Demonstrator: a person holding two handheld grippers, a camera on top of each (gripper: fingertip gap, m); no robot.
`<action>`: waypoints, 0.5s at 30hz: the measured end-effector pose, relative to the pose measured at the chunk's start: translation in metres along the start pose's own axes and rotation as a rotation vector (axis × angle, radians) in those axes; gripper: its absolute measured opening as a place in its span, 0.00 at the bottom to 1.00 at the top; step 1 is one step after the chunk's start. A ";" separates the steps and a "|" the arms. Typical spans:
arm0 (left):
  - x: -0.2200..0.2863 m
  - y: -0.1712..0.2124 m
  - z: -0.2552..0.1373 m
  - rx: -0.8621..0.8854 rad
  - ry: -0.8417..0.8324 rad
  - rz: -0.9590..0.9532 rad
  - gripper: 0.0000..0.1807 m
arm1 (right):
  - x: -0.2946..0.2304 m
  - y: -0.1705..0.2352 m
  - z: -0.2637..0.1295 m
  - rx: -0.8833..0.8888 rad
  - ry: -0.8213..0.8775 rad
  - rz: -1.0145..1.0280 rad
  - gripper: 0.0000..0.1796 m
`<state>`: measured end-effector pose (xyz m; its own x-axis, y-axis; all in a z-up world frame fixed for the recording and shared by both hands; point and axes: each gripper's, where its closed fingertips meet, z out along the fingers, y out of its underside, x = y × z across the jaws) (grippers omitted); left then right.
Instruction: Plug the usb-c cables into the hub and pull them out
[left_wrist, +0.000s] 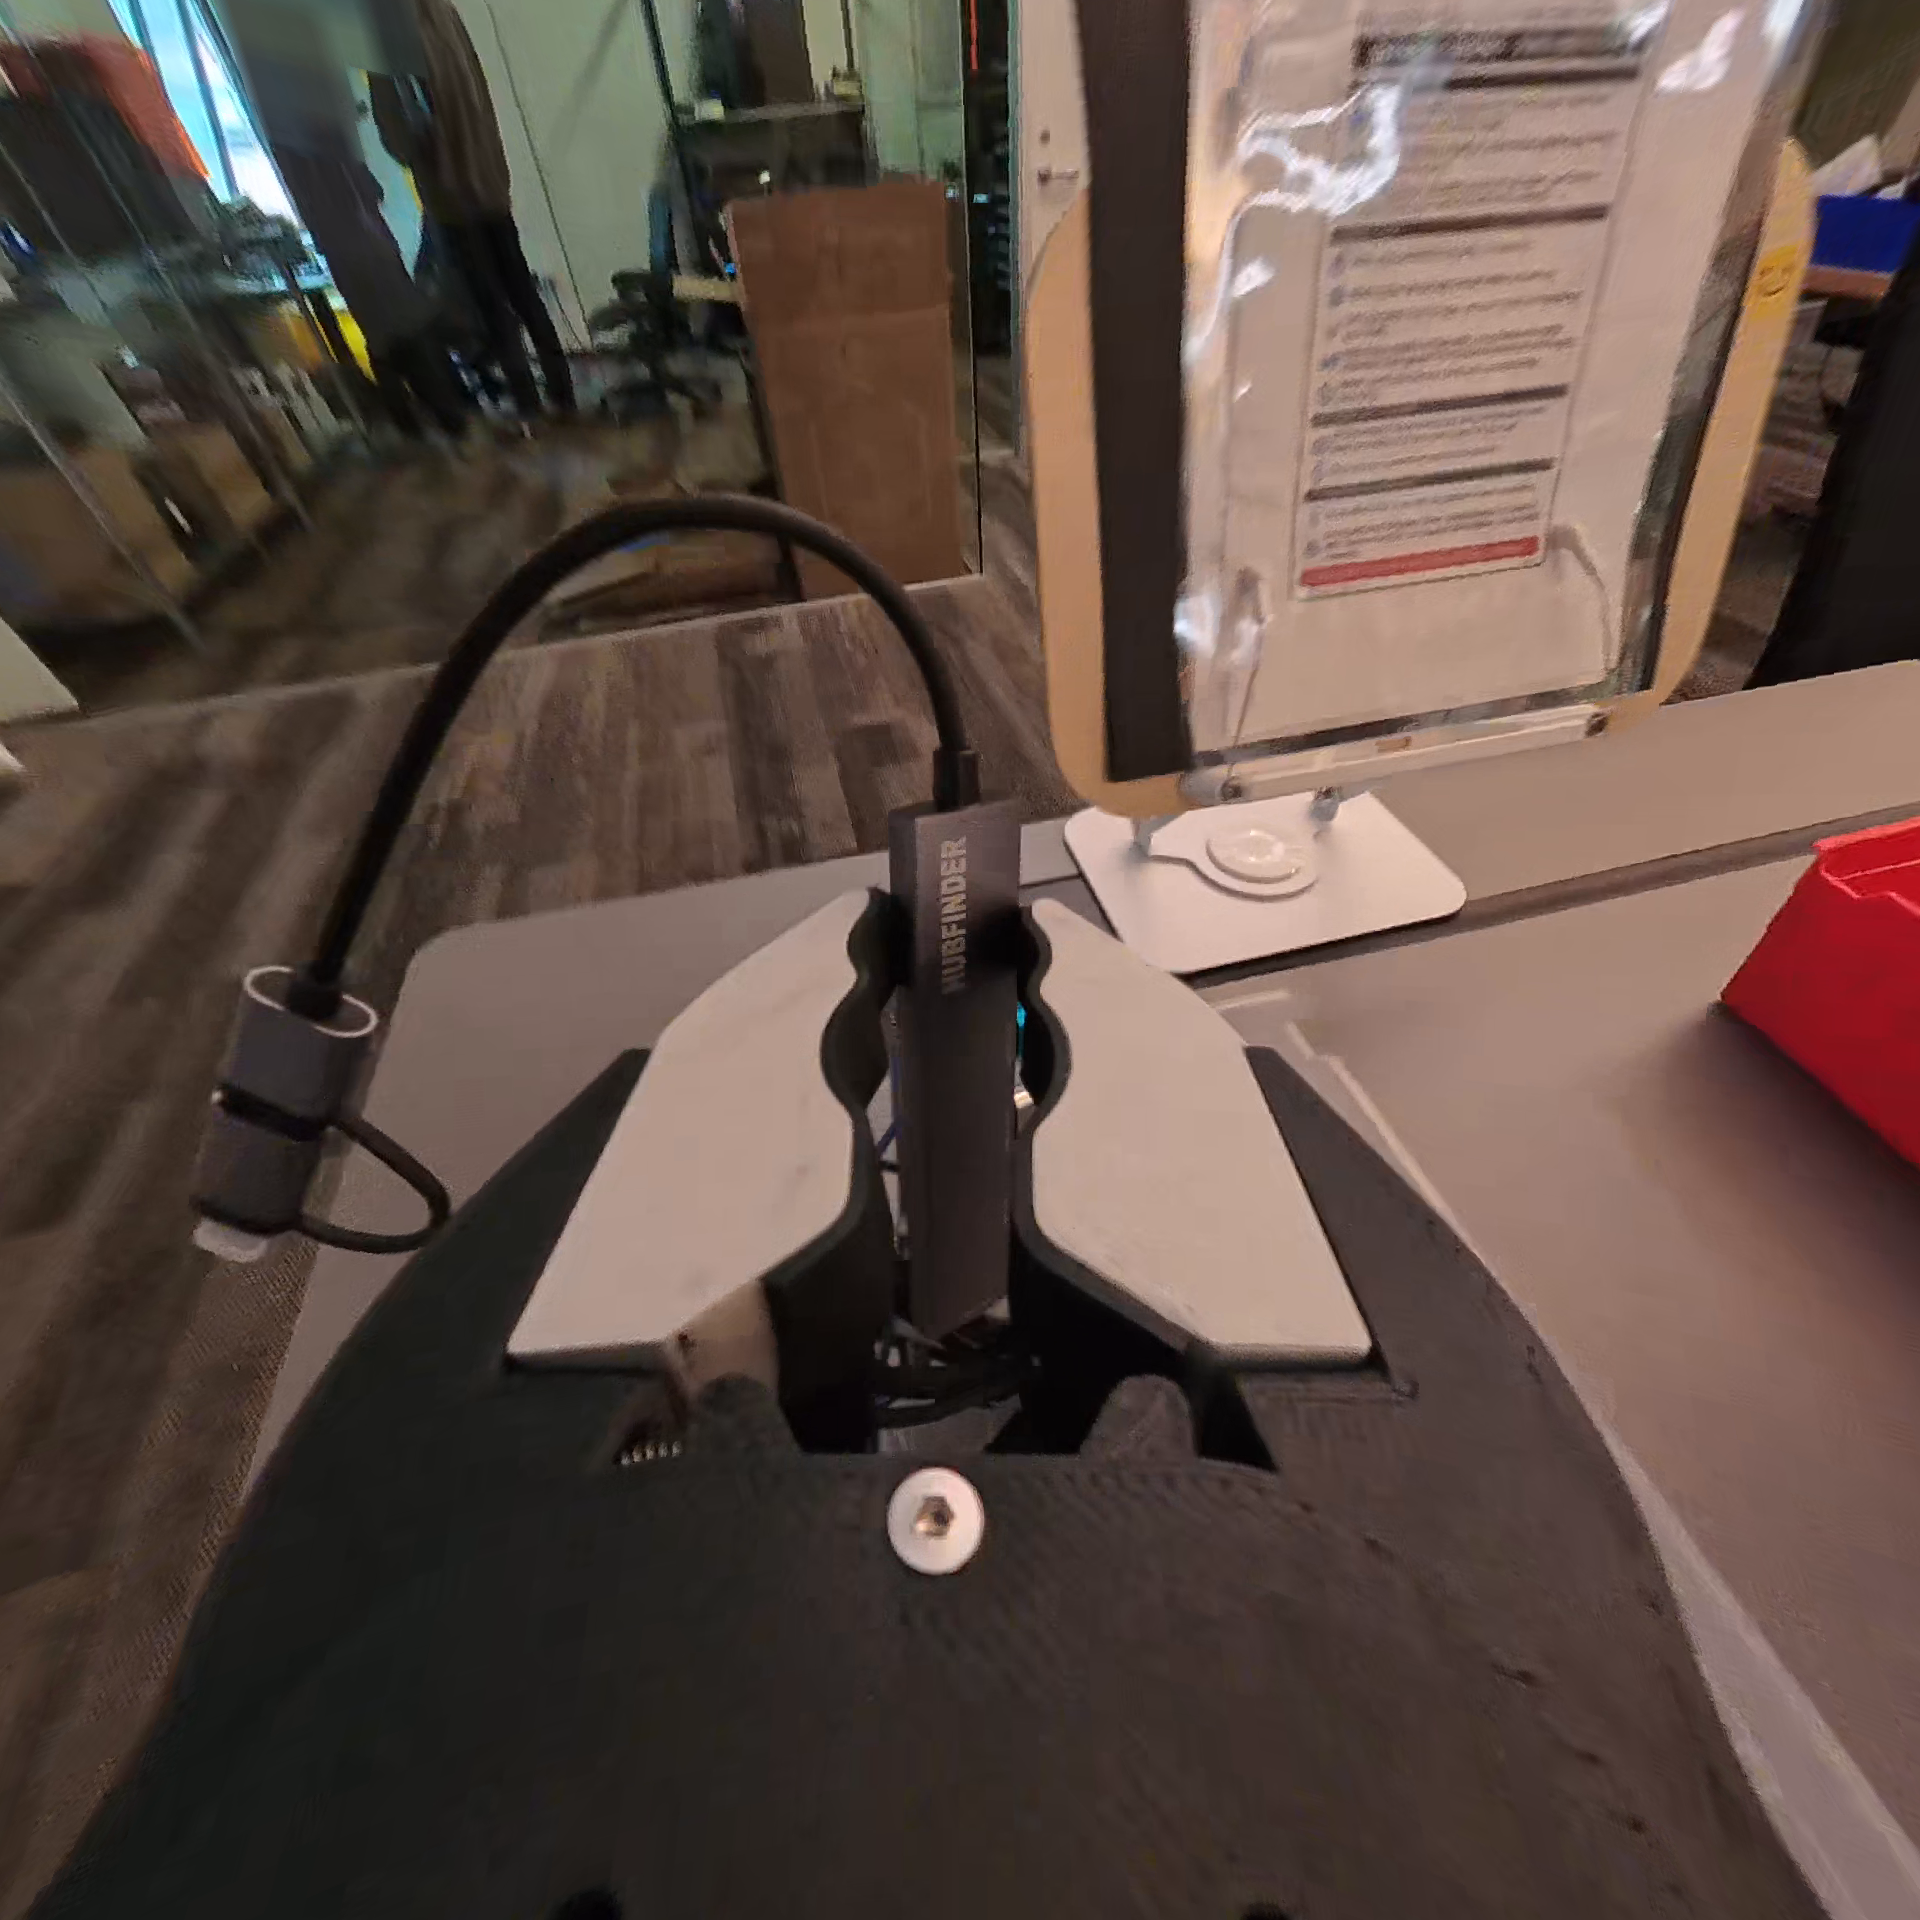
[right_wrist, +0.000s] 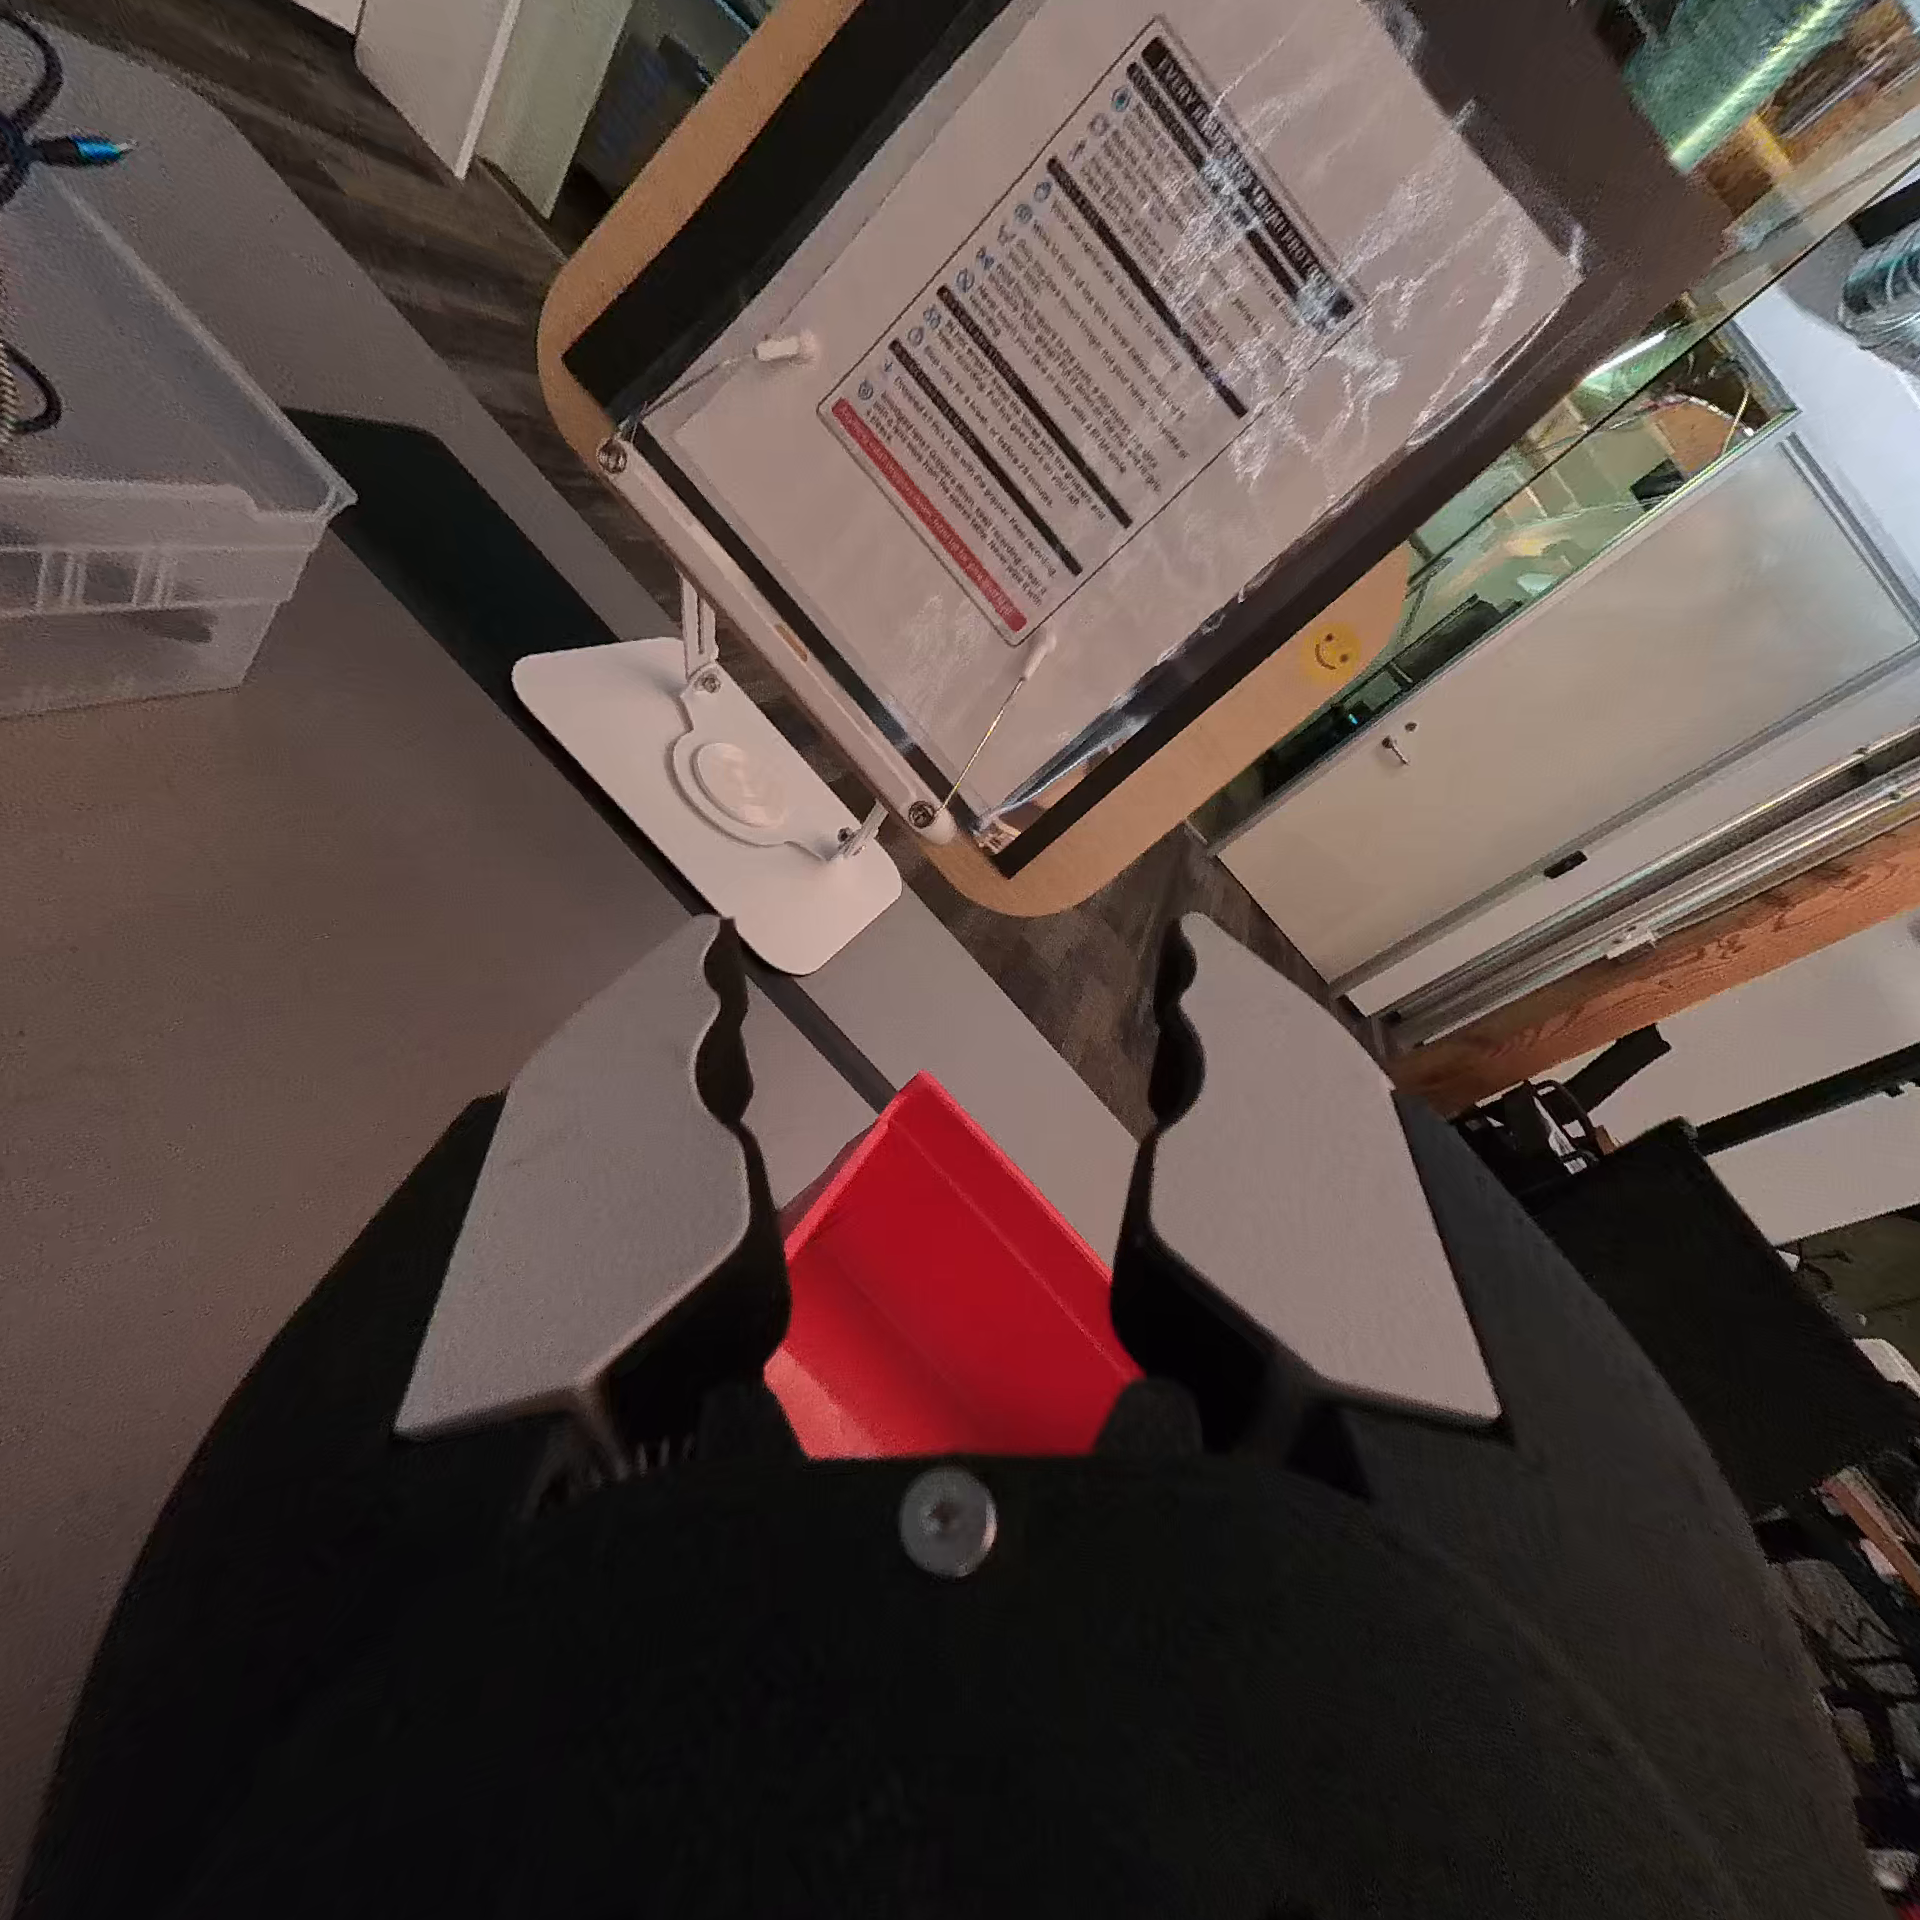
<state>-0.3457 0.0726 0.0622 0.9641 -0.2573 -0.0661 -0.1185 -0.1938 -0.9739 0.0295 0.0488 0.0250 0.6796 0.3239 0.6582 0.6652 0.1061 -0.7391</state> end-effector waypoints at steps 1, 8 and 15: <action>0.008 -0.006 -0.004 0.015 0.002 0.019 0.12 | 0.002 -0.002 -0.002 0.009 0.002 0.006 0.42; 0.045 -0.052 -0.047 0.187 -0.017 0.115 0.12 | 0.012 -0.006 -0.011 0.028 0.015 0.008 0.42; 0.085 -0.097 -0.113 0.432 0.058 0.152 0.11 | 0.014 -0.006 -0.012 0.029 0.013 0.005 0.42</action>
<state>-0.2795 -0.0375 0.1758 0.9270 -0.3070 -0.2153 -0.1361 0.2595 -0.9561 0.0388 0.0417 0.0401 0.6872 0.3127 0.6558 0.6525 0.1313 -0.7463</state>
